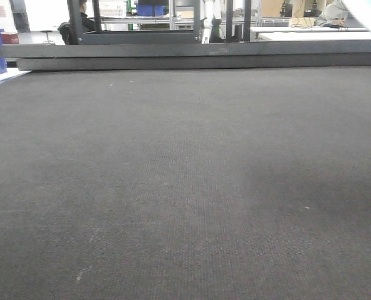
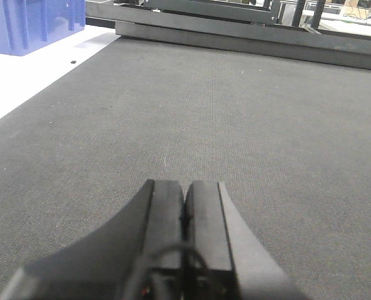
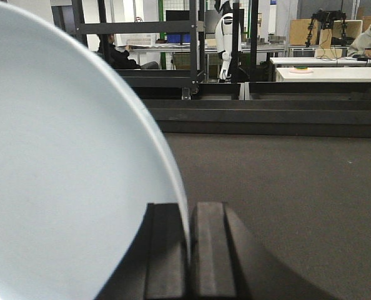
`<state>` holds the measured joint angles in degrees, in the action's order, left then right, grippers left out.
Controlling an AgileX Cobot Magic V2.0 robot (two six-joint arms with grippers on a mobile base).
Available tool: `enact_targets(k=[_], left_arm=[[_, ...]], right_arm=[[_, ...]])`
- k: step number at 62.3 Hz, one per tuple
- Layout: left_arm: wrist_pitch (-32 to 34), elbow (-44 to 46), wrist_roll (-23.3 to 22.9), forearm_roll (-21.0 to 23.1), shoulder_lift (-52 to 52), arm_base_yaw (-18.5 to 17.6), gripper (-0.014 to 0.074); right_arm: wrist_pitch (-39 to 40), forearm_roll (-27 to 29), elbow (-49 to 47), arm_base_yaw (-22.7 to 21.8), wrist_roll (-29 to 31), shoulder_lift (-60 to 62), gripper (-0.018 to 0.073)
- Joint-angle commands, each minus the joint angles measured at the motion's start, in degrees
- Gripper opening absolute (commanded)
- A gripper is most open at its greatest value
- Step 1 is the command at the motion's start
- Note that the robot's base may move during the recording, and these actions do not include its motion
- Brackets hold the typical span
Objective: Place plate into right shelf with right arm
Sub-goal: 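Hold the plate up in the right gripper while turning away from the table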
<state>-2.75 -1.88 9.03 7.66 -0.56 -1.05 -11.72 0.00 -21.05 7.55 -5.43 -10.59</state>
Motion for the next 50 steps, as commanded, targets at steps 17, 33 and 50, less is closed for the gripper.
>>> enact_targets(k=[17, 33, 50], left_arm=[[5.16, -0.59, -0.4, 0.47, -0.59, -0.11, -0.0128], [5.16, -0.59, -0.4, 0.47, -0.59, -0.11, -0.0128], [5.16, -0.59, -0.4, 0.47, -0.59, -0.11, -0.0128]], right_arm=[[5.25, -0.69, -1.58, -0.45, 0.46, -0.54, 0.0054], [5.25, -0.69, -1.58, -0.45, 0.46, -0.54, 0.0054], [5.25, -0.69, -1.58, -0.45, 0.46, -0.54, 0.0054]])
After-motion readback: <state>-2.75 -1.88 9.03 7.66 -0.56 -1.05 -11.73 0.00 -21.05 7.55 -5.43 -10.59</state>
